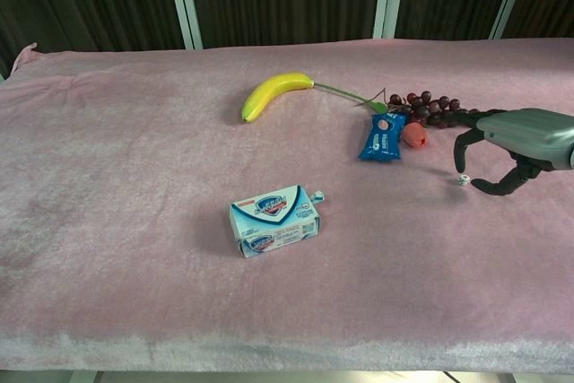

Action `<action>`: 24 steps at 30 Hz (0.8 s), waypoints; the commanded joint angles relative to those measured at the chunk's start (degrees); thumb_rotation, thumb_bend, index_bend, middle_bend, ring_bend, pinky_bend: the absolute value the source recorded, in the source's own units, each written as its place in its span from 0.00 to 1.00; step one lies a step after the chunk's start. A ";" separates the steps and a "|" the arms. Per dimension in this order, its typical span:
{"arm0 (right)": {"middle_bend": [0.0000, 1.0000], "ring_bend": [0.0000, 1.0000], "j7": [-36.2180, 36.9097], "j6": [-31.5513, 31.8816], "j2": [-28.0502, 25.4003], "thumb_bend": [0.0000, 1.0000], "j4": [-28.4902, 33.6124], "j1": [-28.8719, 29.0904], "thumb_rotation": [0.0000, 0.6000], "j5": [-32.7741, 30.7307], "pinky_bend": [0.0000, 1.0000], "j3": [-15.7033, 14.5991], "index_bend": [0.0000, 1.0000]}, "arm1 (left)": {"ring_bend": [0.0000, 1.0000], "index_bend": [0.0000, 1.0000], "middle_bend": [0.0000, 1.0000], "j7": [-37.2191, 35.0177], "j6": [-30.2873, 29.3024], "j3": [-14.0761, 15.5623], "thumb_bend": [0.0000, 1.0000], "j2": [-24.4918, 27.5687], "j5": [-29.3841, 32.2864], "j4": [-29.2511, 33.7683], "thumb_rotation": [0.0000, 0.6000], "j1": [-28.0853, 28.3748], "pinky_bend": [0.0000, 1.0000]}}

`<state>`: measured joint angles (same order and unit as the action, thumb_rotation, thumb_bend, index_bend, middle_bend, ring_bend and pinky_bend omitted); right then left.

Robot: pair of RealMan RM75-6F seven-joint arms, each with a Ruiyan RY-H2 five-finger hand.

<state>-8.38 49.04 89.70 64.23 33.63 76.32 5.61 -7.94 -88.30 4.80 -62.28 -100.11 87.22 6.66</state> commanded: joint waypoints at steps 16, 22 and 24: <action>0.02 0.00 0.46 -0.09 1.17 0.51 -1.23 0.75 1.00 -0.55 0.00 -0.22 0.64 | 0.00 0.00 0.00 -0.42 0.70 -0.15 0.42 0.19 0.31 0.14 1.00 0.60 0.01; 0.04 0.00 -0.49 0.12 1.55 0.51 -1.43 0.87 1.00 -0.71 0.00 -0.44 0.71 | 0.00 0.00 0.00 -0.57 0.54 -0.10 0.42 0.23 0.20 0.14 1.00 0.58 0.01; 0.06 0.00 -1.06 0.64 1.73 0.51 -1.64 0.71 1.00 -0.84 0.00 -0.43 0.75 | 0.00 0.00 0.00 -0.59 0.54 -0.07 0.42 0.24 0.18 0.16 1.00 0.58 0.01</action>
<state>-9.22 49.53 91.34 62.69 34.42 75.55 5.18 -8.54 -87.77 4.74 -62.04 -99.94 87.37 7.25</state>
